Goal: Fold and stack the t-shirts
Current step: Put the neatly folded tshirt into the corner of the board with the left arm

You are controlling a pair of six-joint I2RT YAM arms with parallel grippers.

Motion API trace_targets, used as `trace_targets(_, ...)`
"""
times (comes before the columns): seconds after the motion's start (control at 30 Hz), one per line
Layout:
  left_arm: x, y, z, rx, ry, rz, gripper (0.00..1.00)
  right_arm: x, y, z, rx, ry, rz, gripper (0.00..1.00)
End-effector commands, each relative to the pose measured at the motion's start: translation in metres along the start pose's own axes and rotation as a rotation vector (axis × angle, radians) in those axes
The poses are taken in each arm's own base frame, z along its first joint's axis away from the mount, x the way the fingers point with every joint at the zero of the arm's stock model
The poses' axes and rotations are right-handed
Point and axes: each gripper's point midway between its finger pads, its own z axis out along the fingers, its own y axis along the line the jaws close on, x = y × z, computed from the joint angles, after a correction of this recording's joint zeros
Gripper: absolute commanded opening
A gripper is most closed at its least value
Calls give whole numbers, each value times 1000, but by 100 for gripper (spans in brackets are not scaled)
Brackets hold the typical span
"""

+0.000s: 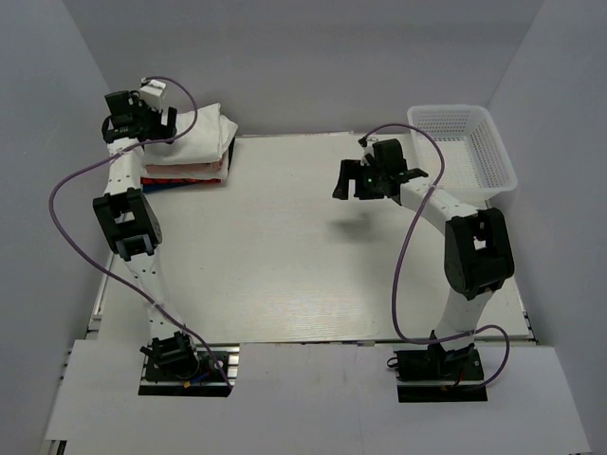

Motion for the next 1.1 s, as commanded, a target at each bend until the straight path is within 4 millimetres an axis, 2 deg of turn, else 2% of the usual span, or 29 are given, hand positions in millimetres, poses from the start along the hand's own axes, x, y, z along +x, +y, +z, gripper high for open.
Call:
trace_targets(0.0, -40, 28, -25, -113, -84, -23, 100, -16, 6, -5, 16, -30, -38, 91)
trace_targets(0.13, -59, 24, -42, -110, -115, -69, 100, -17, 11, -8, 18, -38, -59, 91)
trace_targets(0.27, -91, 2, -56, -41, -175, -106, 100, -14, 15, -12, 15, -40, -75, 91)
trace_targets(0.4, -110, -17, -67, 61, -228, -160, 100, -3, 12, -15, 32, -23, -88, 91)
trace_targets(0.43, -113, -29, -66, 108, -230, -170, 100, -1, 11, -17, 34, -27, -88, 91)
trace_targets(0.57, -107, -49, -67, 168, -180, -289, 100, 2, 11, -23, 34, -32, -82, 91)
trace_targets(0.6, -118, -57, -78, 180, -184, -313, 100, 2, 12, -27, 34, -45, -85, 91)
trace_targets(0.63, -121, -67, -83, 186, -168, -336, 100, 2, 14, -31, 29, -62, -62, 91)
trace_targets(0.67, -105, -82, -84, 188, -111, -429, 100, -2, 15, -33, 29, -86, -39, 91)
trace_targets(0.7, -133, -92, -113, 148, -156, -443, 100, 5, 13, -36, 32, -86, -24, 91)
trace_targets(0.73, -103, -117, -109, 162, -115, -530, 100, 6, 15, -43, 26, -112, -13, 91)
trace_targets(0.77, -102, -133, -121, 164, -132, -555, 100, -2, 20, -51, 11, -156, -18, 91)
trace_targets(0.8, -105, -158, -133, 177, -157, -569, 100, 21, 12, -48, 32, -124, 17, 91)
trace_targets(0.83, -89, -184, -163, 186, -158, -594, 100, 14, 14, -56, 29, -168, 25, 91)
trace_targets(0.87, -90, -194, -175, 167, -183, -632, 100, 12, 18, -67, 24, -197, 26, 91)
trace_targets(0.9, -86, -217, -187, 187, -174, -638, 100, 37, 9, -65, 40, -155, 49, 91)
trace_targets(0.93, -53, -234, -193, 185, -97, -665, 100, 30, 10, -79, 64, -210, 88, 91)
trace_targets(0.97, -49, -244, -215, 198, -83, -662, 100, 32, 7, -83, 81, -222, 93, 91)
trace_targets(1.0, -36, -258, -223, 217, -40, -650, 100, 63, -4, -80, 105, -172, 113, 91)
trace_targets(1.03, -13, -265, -226, 183, 30, -655, 100, 49, 2, -96, 92, -256, 116, 91)
trace_targets(1.07, 10, -252, -229, 15, 85, -674, 100, 53, -1, -99, 98, -265, 125, 91)
